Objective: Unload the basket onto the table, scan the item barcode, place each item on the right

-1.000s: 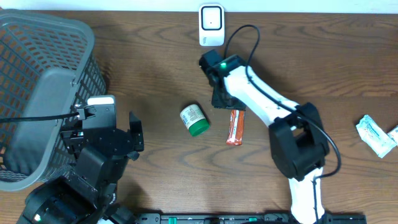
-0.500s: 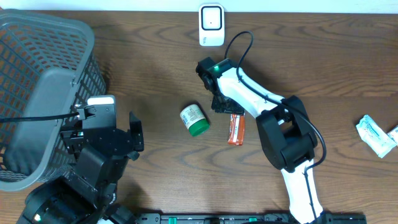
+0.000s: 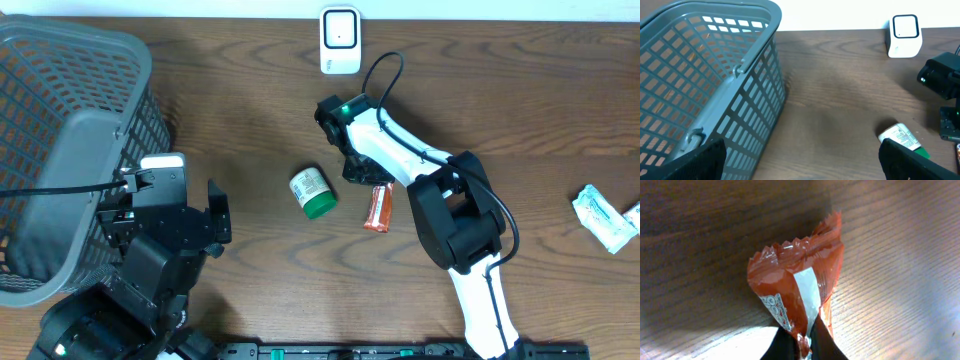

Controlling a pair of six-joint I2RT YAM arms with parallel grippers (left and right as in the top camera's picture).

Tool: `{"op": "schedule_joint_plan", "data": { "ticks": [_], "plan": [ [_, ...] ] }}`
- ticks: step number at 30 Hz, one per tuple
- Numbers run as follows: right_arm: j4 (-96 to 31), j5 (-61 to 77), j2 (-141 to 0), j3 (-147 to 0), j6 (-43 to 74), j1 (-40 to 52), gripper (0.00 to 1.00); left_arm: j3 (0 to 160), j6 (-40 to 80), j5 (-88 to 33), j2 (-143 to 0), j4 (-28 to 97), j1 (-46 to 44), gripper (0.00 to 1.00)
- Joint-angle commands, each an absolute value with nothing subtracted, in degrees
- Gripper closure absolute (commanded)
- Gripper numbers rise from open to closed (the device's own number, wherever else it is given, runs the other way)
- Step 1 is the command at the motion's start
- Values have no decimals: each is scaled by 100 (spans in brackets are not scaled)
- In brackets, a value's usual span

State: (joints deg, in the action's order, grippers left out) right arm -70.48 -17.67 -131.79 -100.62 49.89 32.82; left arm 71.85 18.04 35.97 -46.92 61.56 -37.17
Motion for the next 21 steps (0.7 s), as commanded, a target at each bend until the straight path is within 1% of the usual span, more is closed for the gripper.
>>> {"op": "schedule_joint_plan", "data": {
  "ticks": [1, 3, 7, 10, 17, 21],
  "plan": [
    [-6781, -1522, -13480, -10009, 4950, 3234, 99, 7223, 1831, 3669, -4672, 6169, -3697, 2],
    [-6545, -1026, -13461, -10049, 4617, 3183, 99, 7223, 1828, 3669, -4672, 6169, -3697, 2],
    [-6042, 482, -13297, -10202, 3815, 2956, 99, 7223, 1831, 3669, -4672, 6169, -3697, 2],
    [-5817, 1232, -13041, -10204, 3483, 2757, 99, 7223, 1828, 3669, -4672, 6169, -3697, 2],
    [-5730, 1529, -12477, -10204, 3107, 2587, 99, 7223, 1831, 3669, -4672, 6169, -3697, 2],
    [-5627, 1876, -12243, -10204, 3111, 2587, 99, 7223, 1828, 3669, -4672, 6171, -3697, 2]
  ]
}}
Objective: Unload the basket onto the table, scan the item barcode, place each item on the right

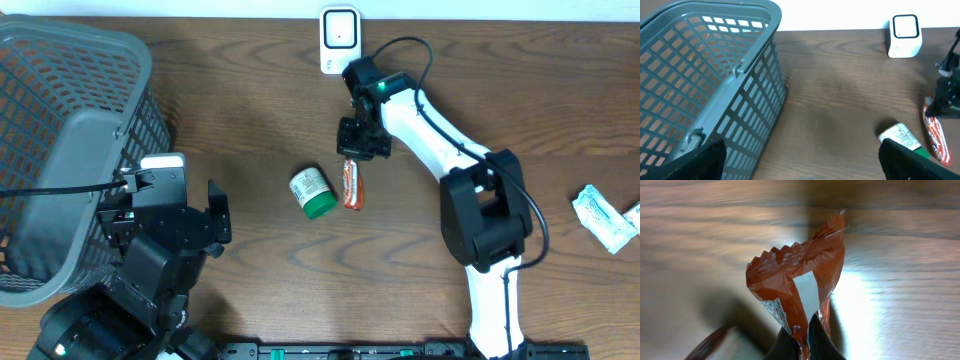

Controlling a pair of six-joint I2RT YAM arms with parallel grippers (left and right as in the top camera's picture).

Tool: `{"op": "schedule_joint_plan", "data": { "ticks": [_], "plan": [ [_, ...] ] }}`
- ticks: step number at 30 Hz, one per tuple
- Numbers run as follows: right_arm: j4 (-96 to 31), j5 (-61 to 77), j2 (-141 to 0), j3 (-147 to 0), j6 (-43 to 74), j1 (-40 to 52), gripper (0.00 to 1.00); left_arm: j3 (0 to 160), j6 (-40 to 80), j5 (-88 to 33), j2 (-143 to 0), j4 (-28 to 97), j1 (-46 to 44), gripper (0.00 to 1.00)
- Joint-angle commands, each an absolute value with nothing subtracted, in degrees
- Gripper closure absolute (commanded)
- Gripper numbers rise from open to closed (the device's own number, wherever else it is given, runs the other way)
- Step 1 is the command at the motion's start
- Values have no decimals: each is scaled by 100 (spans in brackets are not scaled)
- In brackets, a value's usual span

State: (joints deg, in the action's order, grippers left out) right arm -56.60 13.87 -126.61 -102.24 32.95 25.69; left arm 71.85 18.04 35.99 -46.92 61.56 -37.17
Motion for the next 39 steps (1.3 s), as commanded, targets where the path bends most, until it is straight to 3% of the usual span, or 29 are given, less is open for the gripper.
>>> {"op": "schedule_joint_plan", "data": {
  "ticks": [1, 9, 14, 27, 39],
  "plan": [
    [-5636, 1870, -12204, -10204, 3173, 2585, 99, 7223, 1831, 3669, -4672, 6169, -3697, 2],
    [-5223, 1190, -12162, -10141, 2832, 2646, 99, 7223, 1831, 3669, -4672, 6169, -3697, 2],
    [-4204, 2171, -12173, -10033, 2744, 2611, 99, 7223, 1828, 3669, -4672, 6169, -3699, 2],
    [-3127, 2272, -12173, -8549, 3728, 2499, 99, 7223, 1831, 3669, -4672, 6169, -3697, 2],
    [-4436, 1441, -12086, -8320, 4023, 2018, 99, 7223, 1831, 3669, -4672, 6169, -3697, 2]
  ]
}}
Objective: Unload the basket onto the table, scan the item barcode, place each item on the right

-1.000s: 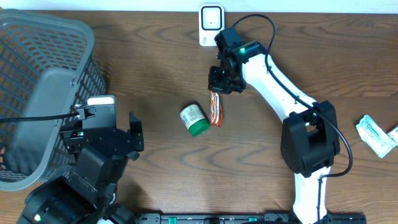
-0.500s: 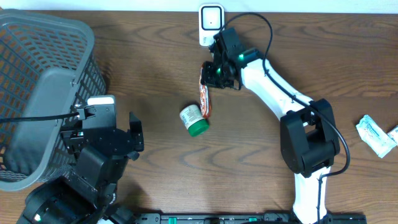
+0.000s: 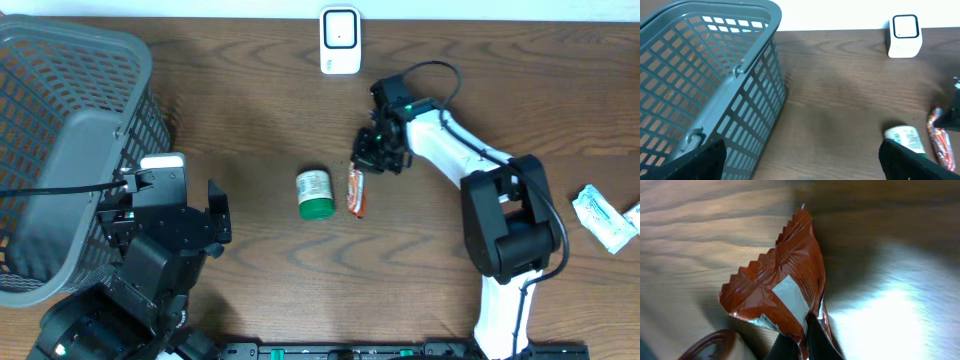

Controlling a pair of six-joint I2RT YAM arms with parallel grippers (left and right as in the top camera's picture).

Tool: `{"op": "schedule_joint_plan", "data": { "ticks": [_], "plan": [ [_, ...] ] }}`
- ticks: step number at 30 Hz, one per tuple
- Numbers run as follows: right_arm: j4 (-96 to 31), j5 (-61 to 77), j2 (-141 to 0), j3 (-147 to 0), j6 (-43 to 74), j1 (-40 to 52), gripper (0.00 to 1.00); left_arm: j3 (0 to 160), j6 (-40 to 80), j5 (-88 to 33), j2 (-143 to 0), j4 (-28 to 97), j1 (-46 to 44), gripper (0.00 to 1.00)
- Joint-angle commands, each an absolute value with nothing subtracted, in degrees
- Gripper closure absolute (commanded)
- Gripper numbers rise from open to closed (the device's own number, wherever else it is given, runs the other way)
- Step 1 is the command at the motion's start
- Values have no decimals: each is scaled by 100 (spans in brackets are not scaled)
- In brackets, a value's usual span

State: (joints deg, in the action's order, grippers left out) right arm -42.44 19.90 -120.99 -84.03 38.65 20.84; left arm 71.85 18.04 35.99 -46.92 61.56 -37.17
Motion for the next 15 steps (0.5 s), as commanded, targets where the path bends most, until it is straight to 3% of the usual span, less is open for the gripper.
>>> {"op": "schedule_joint_plan", "data": {
  "ticks": [1, 3, 6, 8, 9, 10, 13, 15],
  "plan": [
    [-4510, 1441, -12073, -8324, 4025, 2003, 99, 7223, 1831, 3669, -4672, 6169, -3699, 2],
    [-4635, 1385, -12027, -8324, 4025, 1984, 99, 7223, 1828, 3669, -4672, 6169, -3697, 2],
    [-4860, 1164, -11889, -8355, 4023, 1981, 80, 7223, 1828, 3669, -4672, 6171, -3697, 2],
    [-5137, 908, -11771, -8471, 4029, 1981, 60, 7223, 1831, 3669, -4672, 6169, -3697, 2],
    [-5304, 760, -11703, -8560, 4053, 1981, 40, 7223, 1831, 3669, -4672, 6169, -3697, 2],
    [-5478, 602, -11636, -8667, 4095, 1984, 26, 7223, 1828, 3669, -4672, 6169, -3697, 2],
    [-5922, 403, -11437, -9059, 4062, 2005, 4, 7223, 1831, 3669, -4672, 6169, -3697, 2],
    [-6136, 401, -11325, -9336, 4066, 2016, 1, 7223, 1828, 3669, -4672, 6169, -3699, 2]
  ]
}}
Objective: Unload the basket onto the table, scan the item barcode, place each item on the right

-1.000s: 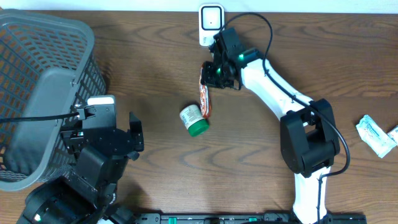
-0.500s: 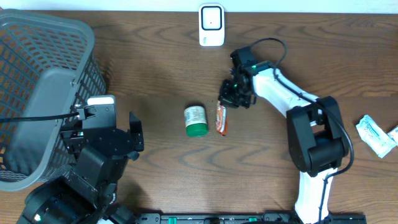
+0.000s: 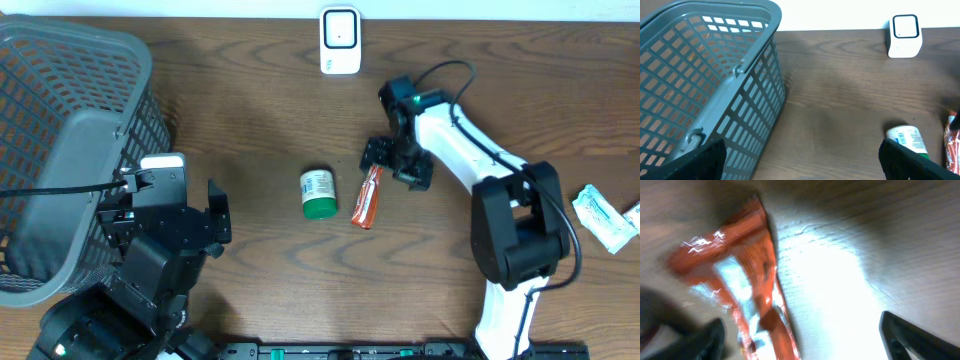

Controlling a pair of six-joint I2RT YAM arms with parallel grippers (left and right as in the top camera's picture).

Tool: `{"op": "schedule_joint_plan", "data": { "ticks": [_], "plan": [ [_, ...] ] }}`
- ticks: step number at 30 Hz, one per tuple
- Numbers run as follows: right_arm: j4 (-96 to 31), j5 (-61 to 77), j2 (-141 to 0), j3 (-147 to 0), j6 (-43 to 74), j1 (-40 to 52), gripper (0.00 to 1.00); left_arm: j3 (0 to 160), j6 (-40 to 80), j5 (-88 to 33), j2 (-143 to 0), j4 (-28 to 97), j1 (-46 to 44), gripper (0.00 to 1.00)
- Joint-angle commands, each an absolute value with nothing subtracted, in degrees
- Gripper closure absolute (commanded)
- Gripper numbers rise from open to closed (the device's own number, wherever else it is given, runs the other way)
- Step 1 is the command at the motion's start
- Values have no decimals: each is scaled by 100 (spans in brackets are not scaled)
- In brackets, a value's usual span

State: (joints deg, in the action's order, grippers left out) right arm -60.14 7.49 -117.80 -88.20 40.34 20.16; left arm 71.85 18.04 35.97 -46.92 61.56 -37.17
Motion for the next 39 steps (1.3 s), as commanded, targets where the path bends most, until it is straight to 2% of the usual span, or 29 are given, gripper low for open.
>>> {"op": "schedule_joint_plan", "data": {
  "ticks": [1, 3, 5, 7, 10, 20, 23, 27, 31, 35, 39],
  "plan": [
    [-6239, 399, -11268, -9456, 4064, 2032, 1, 7223, 1828, 3669, -4672, 6169, -3697, 2],
    [-6324, 395, -11159, -9605, 3931, 2062, 1, 7223, 1831, 3669, -4672, 6169, -3697, 2],
    [-6132, 373, -11034, -9633, 3524, 2086, 8, 7223, 1828, 3669, -4672, 6169, -3697, 2],
    [-5850, 532, -10991, -9633, 3675, 2095, 1, 7223, 1828, 3669, -4672, 6169, -3697, 2],
    [-5555, 954, -11026, -9633, 3505, 2165, 1, 7223, 1831, 3669, -4672, 6169, -3697, 2],
    [-6726, -80, -11701, -10444, 4265, 2882, 5, 7223, 1828, 3669, -4672, 6169, -3699, 2],
    [-7314, -231, -12230, -11032, 4600, 2993, 10, 7223, 1831, 3669, -4672, 6169, -3697, 2],
    [-7950, -228, -12975, -11933, 4670, 3000, 26, 7223, 1831, 3669, -4672, 6169, -3699, 2],
    [-8256, -272, -13371, -12619, 4851, 3009, 26, 7223, 1828, 3669, -4672, 6169, -3699, 2],
    [-8320, -272, -13520, -12691, 5087, 3009, 26, 7223, 1828, 3669, -4672, 6169, -3697, 2],
    [-8608, -270, -13764, -12691, 5146, 3068, 30, 7223, 1831, 3669, -4672, 6169, -3697, 2]
  ]
}}
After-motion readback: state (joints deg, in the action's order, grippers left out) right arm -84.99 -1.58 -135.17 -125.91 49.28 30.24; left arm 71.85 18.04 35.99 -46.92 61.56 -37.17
